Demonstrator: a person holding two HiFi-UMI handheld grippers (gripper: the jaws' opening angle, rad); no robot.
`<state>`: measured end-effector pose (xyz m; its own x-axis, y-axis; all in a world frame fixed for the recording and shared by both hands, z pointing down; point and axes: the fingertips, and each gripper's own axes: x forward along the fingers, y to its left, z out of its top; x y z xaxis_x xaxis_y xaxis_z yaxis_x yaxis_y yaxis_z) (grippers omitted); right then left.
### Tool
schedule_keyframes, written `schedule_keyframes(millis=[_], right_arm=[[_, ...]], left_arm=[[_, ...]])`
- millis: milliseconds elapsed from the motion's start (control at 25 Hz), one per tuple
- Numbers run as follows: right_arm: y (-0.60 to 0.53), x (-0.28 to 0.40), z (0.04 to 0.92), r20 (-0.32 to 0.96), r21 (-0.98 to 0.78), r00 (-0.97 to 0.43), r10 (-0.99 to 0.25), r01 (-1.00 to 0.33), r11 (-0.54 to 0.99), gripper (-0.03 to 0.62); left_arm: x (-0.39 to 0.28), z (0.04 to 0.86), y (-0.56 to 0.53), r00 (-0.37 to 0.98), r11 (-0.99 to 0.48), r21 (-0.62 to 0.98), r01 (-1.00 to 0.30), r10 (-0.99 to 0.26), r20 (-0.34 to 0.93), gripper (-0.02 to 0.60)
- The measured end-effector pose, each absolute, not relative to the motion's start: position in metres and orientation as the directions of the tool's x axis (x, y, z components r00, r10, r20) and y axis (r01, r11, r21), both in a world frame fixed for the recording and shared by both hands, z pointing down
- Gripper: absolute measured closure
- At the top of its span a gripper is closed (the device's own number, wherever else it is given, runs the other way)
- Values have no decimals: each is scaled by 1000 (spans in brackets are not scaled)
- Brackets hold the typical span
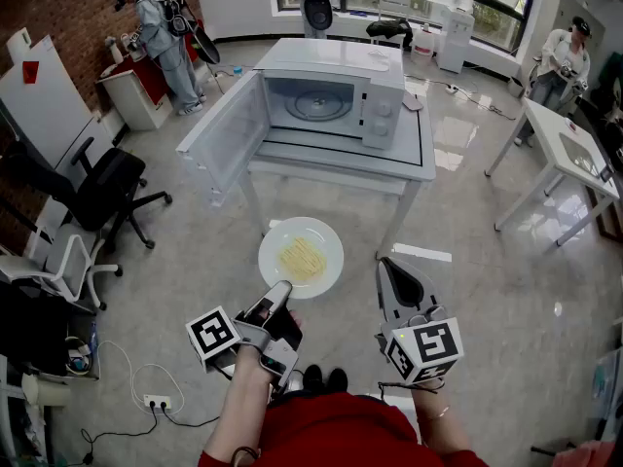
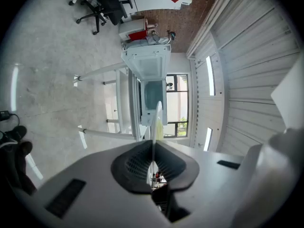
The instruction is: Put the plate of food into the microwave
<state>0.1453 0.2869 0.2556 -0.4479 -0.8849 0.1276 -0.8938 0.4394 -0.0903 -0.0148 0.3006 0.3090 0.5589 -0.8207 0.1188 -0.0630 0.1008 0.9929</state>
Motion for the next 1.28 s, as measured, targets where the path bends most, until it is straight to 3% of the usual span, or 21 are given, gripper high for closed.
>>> schedule_keyframes(millis=[1280], right_arm=[[259, 168, 265, 133, -124, -478, -868, -877, 464, 579]], left_arm=[[-15, 305, 262, 494, 91, 992, -92, -861, 124, 561]])
